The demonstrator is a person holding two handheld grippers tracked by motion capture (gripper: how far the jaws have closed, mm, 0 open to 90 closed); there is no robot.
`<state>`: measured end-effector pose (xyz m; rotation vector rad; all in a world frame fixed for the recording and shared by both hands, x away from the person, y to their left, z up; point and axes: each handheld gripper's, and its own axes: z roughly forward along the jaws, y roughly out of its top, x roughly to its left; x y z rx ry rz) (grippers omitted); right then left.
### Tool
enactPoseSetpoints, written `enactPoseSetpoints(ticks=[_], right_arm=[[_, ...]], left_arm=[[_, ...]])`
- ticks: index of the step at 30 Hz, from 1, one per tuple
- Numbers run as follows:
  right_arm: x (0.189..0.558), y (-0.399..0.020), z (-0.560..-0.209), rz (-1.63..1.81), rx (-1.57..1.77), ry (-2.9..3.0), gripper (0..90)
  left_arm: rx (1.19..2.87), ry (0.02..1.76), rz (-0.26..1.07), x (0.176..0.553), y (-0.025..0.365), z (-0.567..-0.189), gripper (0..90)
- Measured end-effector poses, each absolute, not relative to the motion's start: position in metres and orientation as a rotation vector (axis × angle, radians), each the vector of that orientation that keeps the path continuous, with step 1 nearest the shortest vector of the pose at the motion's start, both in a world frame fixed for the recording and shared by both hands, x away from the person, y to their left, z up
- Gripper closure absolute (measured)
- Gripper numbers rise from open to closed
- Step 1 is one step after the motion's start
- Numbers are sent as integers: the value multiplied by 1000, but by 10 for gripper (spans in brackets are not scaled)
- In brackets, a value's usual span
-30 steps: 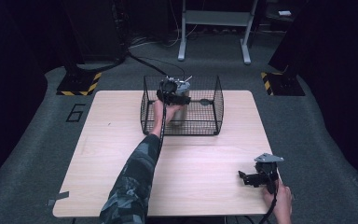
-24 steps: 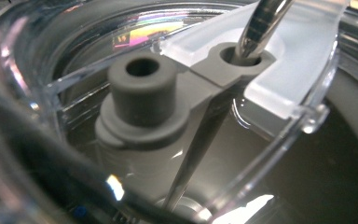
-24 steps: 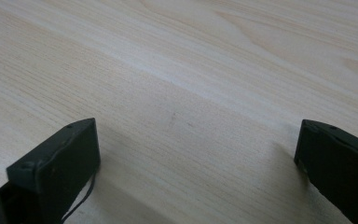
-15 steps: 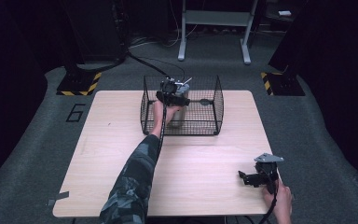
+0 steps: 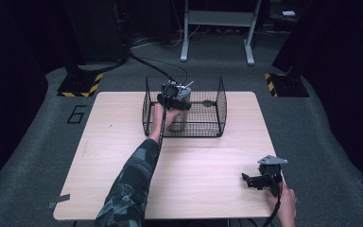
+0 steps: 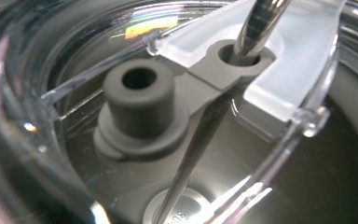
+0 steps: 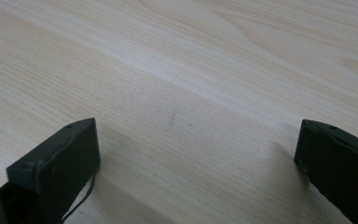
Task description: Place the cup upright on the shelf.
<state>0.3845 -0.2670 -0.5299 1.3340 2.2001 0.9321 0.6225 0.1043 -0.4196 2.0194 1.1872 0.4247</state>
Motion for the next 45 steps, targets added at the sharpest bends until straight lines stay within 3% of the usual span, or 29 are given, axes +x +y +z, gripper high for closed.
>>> enactPoseSetpoints(ticks=[17,45], right_arm=[[384,-267,-530,932,1334,2200,0],[384,-268,-530,928,1323,2211,0]], left_arm=[[2034,1187,386,609,120,-421,0],[2001,1085,534,574,124,-414,0]])
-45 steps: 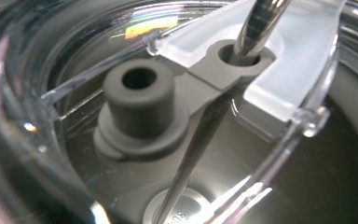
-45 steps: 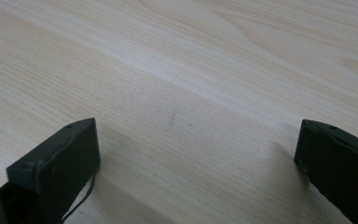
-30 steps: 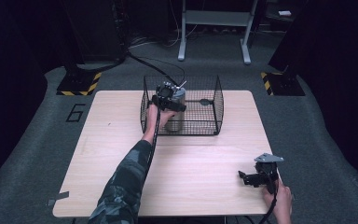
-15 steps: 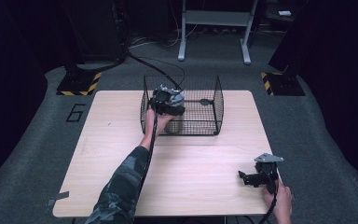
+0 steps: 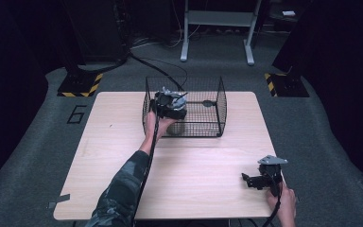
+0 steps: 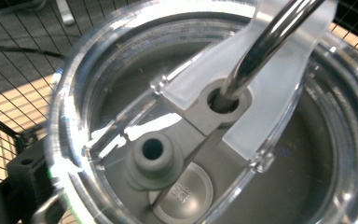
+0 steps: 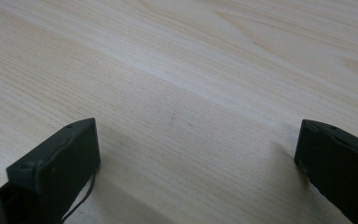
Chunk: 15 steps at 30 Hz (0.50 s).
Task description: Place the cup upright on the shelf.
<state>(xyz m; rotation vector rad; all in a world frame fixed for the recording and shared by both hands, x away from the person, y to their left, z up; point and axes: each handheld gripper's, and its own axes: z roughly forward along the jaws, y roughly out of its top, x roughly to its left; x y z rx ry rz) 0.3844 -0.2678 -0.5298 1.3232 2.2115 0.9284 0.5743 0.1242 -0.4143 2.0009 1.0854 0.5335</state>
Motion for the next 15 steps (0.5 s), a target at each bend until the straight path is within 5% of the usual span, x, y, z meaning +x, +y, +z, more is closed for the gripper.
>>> enactPoseSetpoints(ticks=[15], right_arm=[[384,-268,-530,929,1328,2210,0]], left_arm=[[1953,1055,524,554,138,-402,0]])
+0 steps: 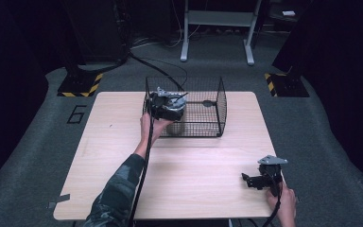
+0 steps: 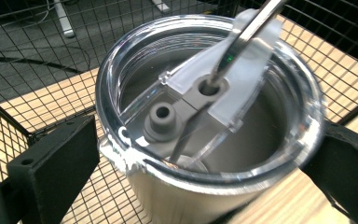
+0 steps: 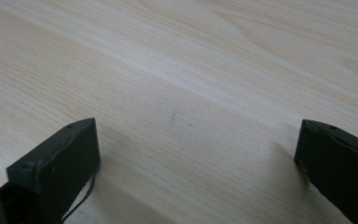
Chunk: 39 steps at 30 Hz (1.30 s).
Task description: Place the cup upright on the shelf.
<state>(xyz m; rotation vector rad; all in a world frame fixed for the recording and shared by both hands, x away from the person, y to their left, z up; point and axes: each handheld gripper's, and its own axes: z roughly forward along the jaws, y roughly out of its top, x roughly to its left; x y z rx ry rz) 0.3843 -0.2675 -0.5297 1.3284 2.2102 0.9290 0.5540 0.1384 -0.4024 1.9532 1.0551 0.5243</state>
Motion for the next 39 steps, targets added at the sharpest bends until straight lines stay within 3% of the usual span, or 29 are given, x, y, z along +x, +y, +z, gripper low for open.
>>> enactPoseSetpoints(ticks=[24,39], right_arm=[[384,-268,-530,929,1325,2210,0],[384,-268,-530,929,1324,2210,0]], left_arm=[[1963,990,548,495,178,-391,0],[2026,996,538,430,230,-425,0]])
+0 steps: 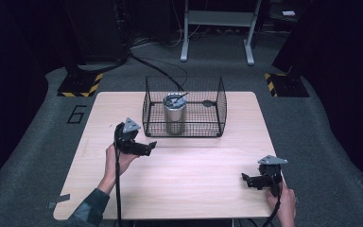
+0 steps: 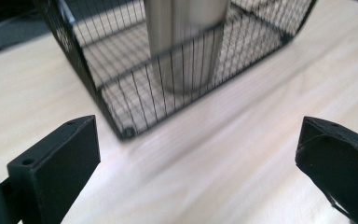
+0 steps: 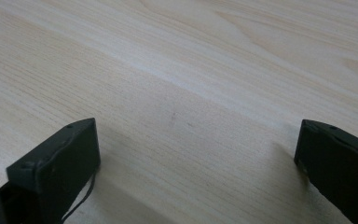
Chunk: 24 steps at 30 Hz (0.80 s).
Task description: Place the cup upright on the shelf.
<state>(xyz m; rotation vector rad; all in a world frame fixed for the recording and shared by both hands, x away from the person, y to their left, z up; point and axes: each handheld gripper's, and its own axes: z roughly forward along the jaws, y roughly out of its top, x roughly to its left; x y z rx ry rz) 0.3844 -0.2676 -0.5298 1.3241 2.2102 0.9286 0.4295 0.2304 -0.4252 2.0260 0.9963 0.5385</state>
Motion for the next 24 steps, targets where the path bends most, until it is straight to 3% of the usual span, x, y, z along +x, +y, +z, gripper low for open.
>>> enactPoseSetpoints(ticks=[21,24], right_arm=[[384,-267,-530,928,1328,2211,0],[384,-267,-530,928,1329,2210,0]], left_arm=[[2066,1198,455,374,280,-529,0],[2081,1183,520,372,278,-531,0]])
